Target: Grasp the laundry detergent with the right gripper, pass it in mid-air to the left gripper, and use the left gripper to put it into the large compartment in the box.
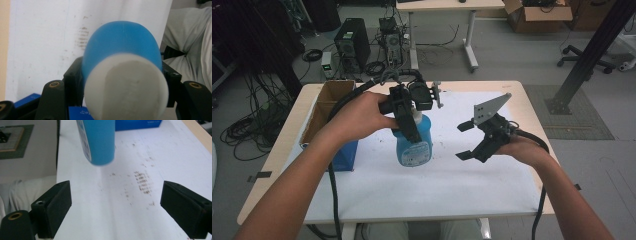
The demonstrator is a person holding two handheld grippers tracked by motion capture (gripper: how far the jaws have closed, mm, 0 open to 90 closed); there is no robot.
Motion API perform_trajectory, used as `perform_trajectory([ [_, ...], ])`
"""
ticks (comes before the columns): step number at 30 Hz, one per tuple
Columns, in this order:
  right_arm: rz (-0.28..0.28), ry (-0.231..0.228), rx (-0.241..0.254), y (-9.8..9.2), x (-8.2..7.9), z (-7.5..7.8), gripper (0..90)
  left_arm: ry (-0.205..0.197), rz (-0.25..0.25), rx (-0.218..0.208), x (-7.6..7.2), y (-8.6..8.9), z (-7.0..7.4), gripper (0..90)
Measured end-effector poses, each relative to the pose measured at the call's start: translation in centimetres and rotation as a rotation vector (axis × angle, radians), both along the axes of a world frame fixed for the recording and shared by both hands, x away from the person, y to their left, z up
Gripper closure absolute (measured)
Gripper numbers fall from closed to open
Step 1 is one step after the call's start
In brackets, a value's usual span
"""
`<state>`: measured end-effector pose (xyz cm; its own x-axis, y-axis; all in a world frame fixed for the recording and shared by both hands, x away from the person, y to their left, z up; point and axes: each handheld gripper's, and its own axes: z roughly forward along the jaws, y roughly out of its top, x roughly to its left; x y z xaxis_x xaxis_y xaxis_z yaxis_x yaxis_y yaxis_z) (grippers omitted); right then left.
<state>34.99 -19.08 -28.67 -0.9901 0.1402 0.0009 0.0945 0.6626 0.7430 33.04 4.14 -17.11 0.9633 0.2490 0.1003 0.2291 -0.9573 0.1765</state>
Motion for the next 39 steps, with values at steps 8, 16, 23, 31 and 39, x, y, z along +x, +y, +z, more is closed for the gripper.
perform_trajectory([
  [8, -0.069, -0.018, -0.051, -2.9, 0.3, 1.1, 8.7, -0.023, 0.134, -0.019, 0.8, 1.3, 1.5, 37.9],
  [16, -0.13, -0.04, -0.087, -5.0, 0.6, 2.0, 8.8, -0.047, 0.242, -0.007, 1.7, 2.7, 3.1, 37.8],
  [23, -0.15, -0.043, -0.148, -6.0, 1.2, 2.6, 8.8, -0.072, 0.376, -0.02, 2.3, 4.7, 4.7, 37.8],
  [31, -0.159, -0.057, -0.231, -6.5, 1.4, 2.7, 8.2, -0.103, 0.531, -0.024, 2.8, 7.2, 6.3, 37.8],
  [39, -0.164, -0.07, -0.315, -6.8, 1.4, 2.9, 7.7, -0.125, 0.685, -0.057, 3.2, 9.6, 7.8, 37.8],
])
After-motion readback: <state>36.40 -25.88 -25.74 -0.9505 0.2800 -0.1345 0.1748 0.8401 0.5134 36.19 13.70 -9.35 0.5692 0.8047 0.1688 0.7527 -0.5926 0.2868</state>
